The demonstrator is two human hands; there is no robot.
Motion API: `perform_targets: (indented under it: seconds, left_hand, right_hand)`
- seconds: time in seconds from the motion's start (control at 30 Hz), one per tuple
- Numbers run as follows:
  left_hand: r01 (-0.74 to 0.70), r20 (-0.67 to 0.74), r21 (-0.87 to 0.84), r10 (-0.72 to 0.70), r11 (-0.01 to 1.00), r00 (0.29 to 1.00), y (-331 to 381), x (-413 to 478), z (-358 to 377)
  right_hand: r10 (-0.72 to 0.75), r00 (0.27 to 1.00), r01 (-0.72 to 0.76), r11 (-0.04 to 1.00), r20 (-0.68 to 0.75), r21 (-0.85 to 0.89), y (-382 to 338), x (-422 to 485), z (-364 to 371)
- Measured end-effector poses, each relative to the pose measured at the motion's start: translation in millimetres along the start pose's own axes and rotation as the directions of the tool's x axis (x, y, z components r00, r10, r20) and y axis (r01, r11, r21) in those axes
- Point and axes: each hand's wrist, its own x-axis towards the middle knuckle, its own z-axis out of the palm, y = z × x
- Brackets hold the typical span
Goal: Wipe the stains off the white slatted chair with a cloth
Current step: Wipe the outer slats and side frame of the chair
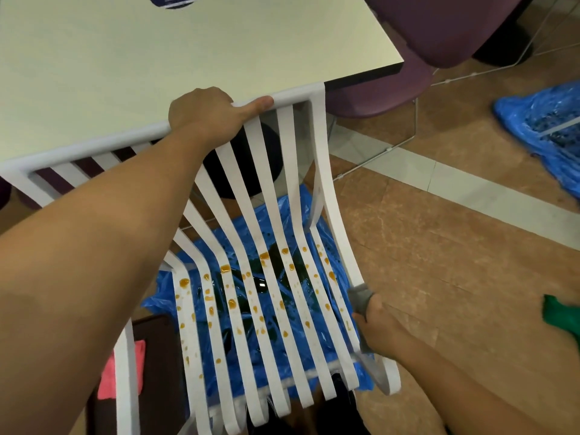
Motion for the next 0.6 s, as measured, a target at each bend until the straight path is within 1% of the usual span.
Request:
perform_targets:
  seconds: [0.17,0.37,0.43,0.5,0.6]
  left_hand:
    - [-0.008,0.001,0.003,0.008,1.000,1.000,0,3,0]
    - [-0.021,-0.022,-0.005,0.021,1.000,1.000,0,3,2]
    - [-0.020,-0.037,0.007,0.021,1.000,0.999,-1,3,3]
    - [-0.025,-0.073,0.015,0.026,1.000,0.997,-1,3,5]
    - [-0.023,-0.183,0.038,0.029,0.999,0.983,3,-3,10]
  right_hand:
    - [-0.002,0.996,0.000,1.000,-0.093,-0.018,-23,15,-7]
    - [-0.044,0.989,0.046,0.999,-0.141,0.010,-88,54,-47]
    - [-0.048,0.988,0.055,0.997,-0.145,0.046,-100,63,-56]
    - [-0.058,0.989,0.068,0.995,-0.139,0.069,-103,65,-58]
    - [-0.081,0.985,0.093,0.993,-0.151,0.076,-96,59,-56]
